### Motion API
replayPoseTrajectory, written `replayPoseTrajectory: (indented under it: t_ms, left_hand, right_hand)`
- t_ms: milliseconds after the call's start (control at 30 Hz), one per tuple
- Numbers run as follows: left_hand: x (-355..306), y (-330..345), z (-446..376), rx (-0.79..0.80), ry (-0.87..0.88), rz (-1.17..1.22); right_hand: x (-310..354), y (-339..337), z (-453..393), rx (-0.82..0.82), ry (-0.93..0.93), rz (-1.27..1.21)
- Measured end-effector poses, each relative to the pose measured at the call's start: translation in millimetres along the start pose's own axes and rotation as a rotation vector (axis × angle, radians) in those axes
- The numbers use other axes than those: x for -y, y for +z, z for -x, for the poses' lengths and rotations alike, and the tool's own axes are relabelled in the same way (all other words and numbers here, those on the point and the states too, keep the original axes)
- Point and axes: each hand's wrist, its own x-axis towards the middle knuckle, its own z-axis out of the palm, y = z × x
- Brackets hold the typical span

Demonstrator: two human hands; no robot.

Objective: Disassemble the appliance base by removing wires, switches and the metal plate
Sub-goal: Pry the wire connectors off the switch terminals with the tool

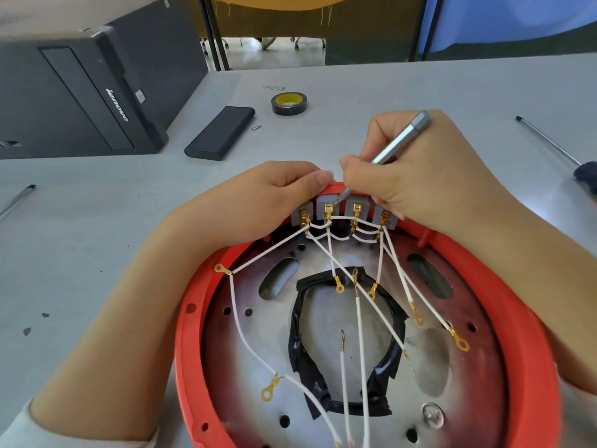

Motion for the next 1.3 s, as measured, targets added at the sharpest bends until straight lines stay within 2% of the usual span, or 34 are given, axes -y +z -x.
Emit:
replayPoseTrajectory:
  t_ms: [267,600,767,933,1300]
  left_hand:
    - [-1,0,1,0.013,-0.010,0.011]
    - [1,0,0,-0.006,-0.008,0.005]
    - [1,1,0,-0.003,-0.008,0.014]
    - [1,0,-1,0.012,-0.011,0.019]
    - [1,0,-2,0.003,-0.020,0.025]
  right_hand:
    - [1,1,1,-0.054,-0.058,0.077]
    - [2,1,1,-0.017,-0.045,0.080]
    - [2,2,-5,-0.002,0.038,0.004]
    - [-1,1,-13,0.095,0.172,-0.111]
    - [-2,-2,-17,0.146,0.264,-0.227]
